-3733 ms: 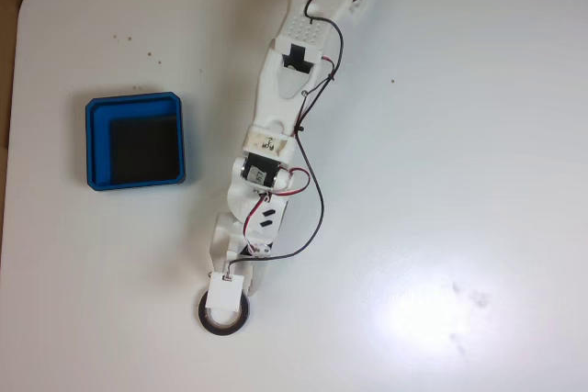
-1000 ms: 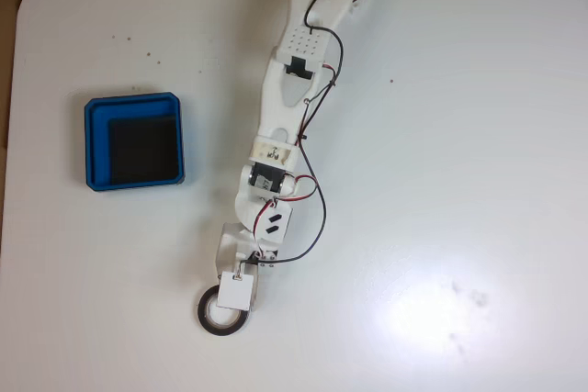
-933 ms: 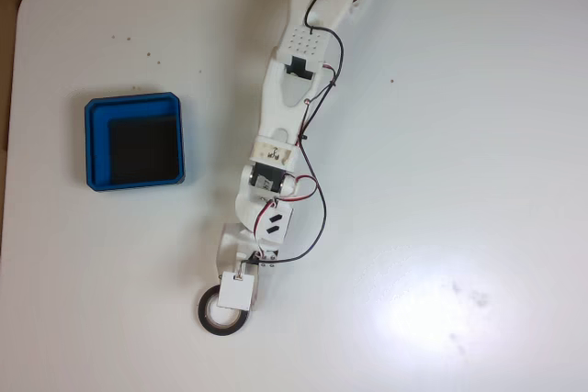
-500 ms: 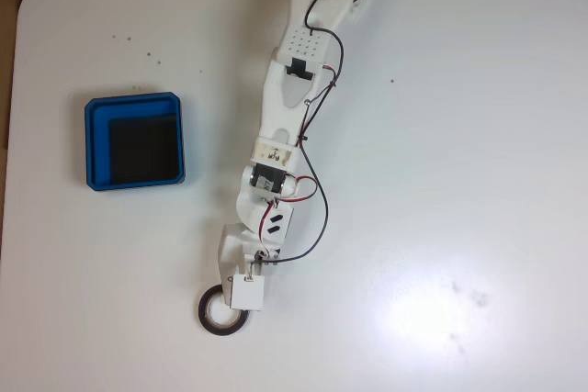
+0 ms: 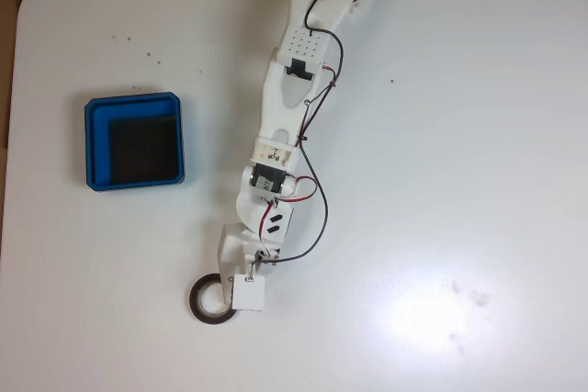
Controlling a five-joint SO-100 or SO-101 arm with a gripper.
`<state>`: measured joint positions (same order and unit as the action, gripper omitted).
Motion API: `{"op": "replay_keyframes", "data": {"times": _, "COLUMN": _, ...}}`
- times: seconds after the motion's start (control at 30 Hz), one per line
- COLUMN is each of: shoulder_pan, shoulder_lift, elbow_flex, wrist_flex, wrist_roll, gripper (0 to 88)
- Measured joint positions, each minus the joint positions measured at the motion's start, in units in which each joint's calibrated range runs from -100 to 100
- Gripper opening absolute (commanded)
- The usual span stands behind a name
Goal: Pick the black tape roll and drop it in the blue box
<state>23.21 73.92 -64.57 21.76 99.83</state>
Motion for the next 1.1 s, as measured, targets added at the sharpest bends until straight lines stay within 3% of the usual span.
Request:
{"op": "replay_keyframes", "data": {"times": 0.7, "shoulder_pan": 0.2, "shoulder_lift": 0.0, "elbow_flex": 0.0, "wrist_flex": 0.25, "wrist_roll": -0.08, "gripper": 0.5}}
{"op": "replay_keyframes", "data": {"times": 1.0, "shoulder_pan": 0.2, "shoulder_lift": -8.47, "elbow_flex": 0.0, "wrist_flex": 19.95, "wrist_roll": -0.08, "gripper": 0.5}}
{"op": "replay_keyframes", "data": {"times": 1.1, "shoulder_pan": 0.2, "shoulder_lift": -12.02, "elbow_flex": 0.0, "wrist_flex": 25.04, "wrist_roll": -3.17, "gripper": 0.5}}
